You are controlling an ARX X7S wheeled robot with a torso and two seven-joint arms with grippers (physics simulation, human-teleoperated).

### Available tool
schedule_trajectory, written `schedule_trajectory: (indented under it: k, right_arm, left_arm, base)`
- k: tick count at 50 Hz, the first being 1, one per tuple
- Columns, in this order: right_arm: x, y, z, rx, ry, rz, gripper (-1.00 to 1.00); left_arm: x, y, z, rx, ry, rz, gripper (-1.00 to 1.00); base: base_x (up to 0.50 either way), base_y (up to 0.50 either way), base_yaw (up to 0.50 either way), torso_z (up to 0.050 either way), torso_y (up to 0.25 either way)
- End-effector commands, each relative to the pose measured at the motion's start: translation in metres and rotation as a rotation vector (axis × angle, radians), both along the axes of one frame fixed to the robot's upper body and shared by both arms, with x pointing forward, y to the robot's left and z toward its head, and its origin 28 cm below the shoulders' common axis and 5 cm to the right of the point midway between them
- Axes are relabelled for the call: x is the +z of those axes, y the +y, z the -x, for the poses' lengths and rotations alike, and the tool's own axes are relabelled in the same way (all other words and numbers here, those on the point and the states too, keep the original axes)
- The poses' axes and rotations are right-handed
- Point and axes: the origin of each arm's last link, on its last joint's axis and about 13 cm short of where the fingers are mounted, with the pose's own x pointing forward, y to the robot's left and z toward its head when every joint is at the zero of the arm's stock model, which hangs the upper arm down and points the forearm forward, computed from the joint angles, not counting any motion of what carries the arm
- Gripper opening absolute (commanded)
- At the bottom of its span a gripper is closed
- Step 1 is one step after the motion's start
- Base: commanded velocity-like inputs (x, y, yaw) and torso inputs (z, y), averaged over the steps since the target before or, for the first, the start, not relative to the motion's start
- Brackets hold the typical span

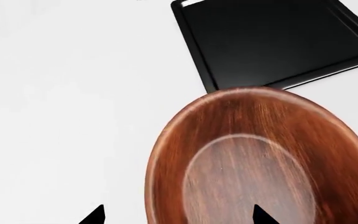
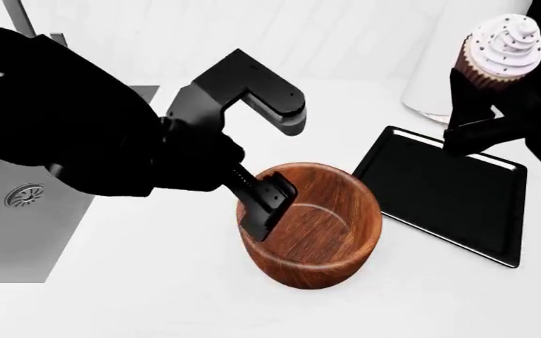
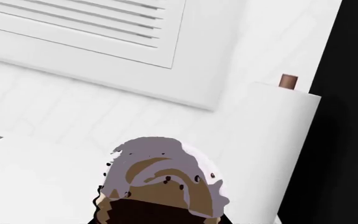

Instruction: Move the fresh-baked cupcake off the tray onto the counter, and place the bowl used for mixing into the sink.

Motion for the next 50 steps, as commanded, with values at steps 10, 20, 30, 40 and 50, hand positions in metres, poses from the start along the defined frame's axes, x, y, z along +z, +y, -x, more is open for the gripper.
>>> schedule_trajectory:
  k: [10, 20, 30, 40, 50]
  right_arm:
    - [-0.004, -0.002, 0.001, 0.001, -0.005, -0.007, -1.00]
    - [-0.006, -0.002, 0.001, -0.001, -0.001, -0.009, -1.00]
    - [-0.008, -0.002, 0.000, 0.000, 0.002, -0.009, -1.00]
    - [-0.010, -0.001, -0.001, 0.003, 0.006, -0.007, -1.00]
    - [-0.010, -0.001, -0.001, 0.004, 0.007, -0.006, -1.00]
  left_arm:
    - [0.002, -0.003, -0.035, 0.092, 0.075, 0.017, 1.00]
    - [-0.003, -0.006, -0.044, 0.099, 0.108, 0.007, 1.00]
    - [-0.010, -0.008, -0.048, 0.098, 0.119, -0.005, 1.00]
    - [-0.016, -0.010, -0.049, 0.083, 0.135, -0.010, 1.00]
    - [-0.021, -0.009, -0.052, 0.089, 0.145, -0.017, 1.00]
  base:
    - [0.00, 0.00, 0.00, 0.000, 0.000]
    - [0.00, 0.00, 0.00, 0.000, 0.000]
    - [0.00, 0.00, 0.00, 0.000, 0.000]
    - [0.00, 0.00, 0.00, 0.000, 0.000]
    - [0.00, 0.00, 0.00, 0.000, 0.000]
